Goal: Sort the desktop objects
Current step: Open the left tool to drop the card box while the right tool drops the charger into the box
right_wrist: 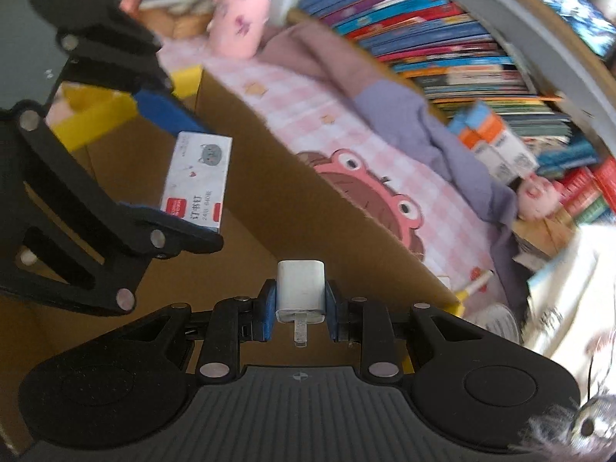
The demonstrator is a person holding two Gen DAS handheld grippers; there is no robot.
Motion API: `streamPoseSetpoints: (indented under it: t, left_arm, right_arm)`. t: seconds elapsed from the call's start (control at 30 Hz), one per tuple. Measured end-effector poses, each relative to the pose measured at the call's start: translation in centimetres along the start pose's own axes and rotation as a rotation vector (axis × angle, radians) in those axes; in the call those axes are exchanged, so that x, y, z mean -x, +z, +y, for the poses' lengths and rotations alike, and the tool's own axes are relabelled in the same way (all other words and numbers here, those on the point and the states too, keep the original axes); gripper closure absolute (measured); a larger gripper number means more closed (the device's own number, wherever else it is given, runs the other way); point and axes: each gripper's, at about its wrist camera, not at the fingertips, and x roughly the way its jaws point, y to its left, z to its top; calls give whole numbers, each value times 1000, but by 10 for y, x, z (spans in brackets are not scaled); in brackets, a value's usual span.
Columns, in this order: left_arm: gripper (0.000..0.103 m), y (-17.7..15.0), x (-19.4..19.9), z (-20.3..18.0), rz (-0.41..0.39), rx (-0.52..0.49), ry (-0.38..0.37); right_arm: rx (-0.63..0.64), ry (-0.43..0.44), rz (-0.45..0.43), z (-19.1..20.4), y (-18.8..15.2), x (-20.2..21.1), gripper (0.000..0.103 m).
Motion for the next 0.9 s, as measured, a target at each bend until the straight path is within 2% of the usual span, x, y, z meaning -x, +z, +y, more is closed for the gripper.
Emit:
streamPoseSetpoints:
  t: [0.23,0.6,0.67,0.7,0.73,0.9]
  left_arm:
    - [46,2,-14,-2,72,-11,9]
    - [44,6,-20,-4,116,-9,24]
    - [39,6,-19,-4,115,-12,30]
    - [32,6,-19,-5,114,-13,38]
    - [27,6,-18,-5,113,-18,47]
    - [18,4,-13,-6,83,-19,58]
  right_arm:
    - [54,38,64,-2,-1,-24,80]
    - [35,45,66,-3,-3,-27,80]
    - [31,44,66,-3,-2,-28,80]
    - [29,43,63,-3,-2,-27,79]
    - [28,45,56,-4,-2,-26,74]
    - [3,36,34,-8,-2,-23,67]
